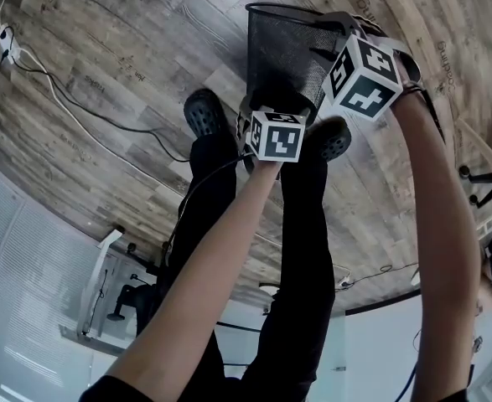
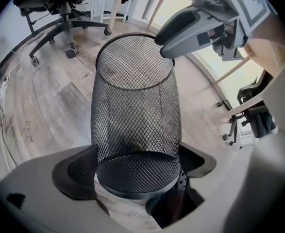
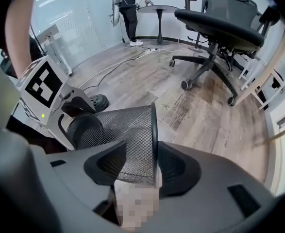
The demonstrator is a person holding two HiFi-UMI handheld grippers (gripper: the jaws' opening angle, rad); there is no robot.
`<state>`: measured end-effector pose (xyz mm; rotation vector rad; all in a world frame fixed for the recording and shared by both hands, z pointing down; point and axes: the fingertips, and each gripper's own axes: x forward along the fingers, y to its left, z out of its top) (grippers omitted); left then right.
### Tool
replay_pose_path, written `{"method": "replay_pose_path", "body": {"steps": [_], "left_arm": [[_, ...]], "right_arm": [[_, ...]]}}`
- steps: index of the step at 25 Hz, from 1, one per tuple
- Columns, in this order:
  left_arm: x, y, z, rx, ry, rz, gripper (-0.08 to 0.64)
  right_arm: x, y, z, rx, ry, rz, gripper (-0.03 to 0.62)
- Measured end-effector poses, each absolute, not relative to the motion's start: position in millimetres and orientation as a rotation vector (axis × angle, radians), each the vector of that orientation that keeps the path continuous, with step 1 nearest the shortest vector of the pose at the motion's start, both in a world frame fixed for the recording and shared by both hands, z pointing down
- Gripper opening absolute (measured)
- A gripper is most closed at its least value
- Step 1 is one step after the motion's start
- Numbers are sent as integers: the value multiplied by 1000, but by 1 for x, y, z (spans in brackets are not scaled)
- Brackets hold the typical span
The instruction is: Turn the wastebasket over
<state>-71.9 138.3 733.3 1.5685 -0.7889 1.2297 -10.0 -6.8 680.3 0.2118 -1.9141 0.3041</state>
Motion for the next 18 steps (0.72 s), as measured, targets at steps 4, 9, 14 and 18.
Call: {"method": "replay_pose_path", "body": {"steps": [4,9,14,18], "left_arm": [[-70,139,733,1593,-797,1242,509],[-68,143,732,1601,-806,1251,510],[-72,150,731,1597,-816,1244,511],[-77,161,728,1618,-814,1243,511]], "right_arm": [[-2,-9,679,258,-1903,303,185],[2,-10,673,294,-1918,306,148],[-4,-8,660,310,-1952,289,97],[-8,2,646,323,-1985,283,64]]}}
